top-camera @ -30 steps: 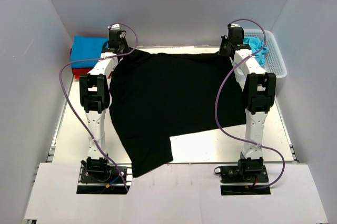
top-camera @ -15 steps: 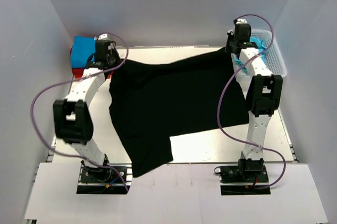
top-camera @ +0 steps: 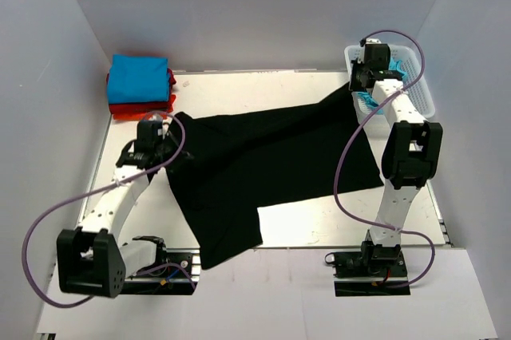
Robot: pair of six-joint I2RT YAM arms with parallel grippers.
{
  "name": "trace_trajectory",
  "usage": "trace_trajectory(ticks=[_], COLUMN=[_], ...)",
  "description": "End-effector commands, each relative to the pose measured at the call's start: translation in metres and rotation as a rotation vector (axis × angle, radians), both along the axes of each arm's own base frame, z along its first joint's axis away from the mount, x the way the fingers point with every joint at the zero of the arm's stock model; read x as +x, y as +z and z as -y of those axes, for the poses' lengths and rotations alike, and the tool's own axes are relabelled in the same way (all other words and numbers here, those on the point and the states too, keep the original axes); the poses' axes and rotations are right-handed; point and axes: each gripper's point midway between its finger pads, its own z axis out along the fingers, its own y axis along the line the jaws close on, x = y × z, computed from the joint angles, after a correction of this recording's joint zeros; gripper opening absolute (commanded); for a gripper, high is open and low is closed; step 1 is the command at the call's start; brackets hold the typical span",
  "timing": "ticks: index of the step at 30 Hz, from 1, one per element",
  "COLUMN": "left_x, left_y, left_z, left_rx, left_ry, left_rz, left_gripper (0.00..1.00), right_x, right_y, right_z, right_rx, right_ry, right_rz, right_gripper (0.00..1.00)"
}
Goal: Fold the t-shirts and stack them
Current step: Fold the flattened tshirt in 1/3 of the way
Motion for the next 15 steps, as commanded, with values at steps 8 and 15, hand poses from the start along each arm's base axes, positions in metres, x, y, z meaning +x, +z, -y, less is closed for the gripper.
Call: trace_trajectory(ticks=[8, 15], left_x=[-0.089, -0.066], left_y=[-0.027, 0.004], left_z=[0.05, 0.007], left_rx=[-0.258, 0.031], left_ry=[-0.151, -0.07], left_rz=[-0.187, -0.171], left_gripper=[0.39, 1.0], right_x=[-0.02, -0.023], right_y=[0.004, 0.027], right_z=[0.016, 0.009], right_rx=[-0.043, -0.019], right_ry=[-0.057, -0.025], right_rz=[-0.016, 0.012], right_gripper=[0.13, 0.6])
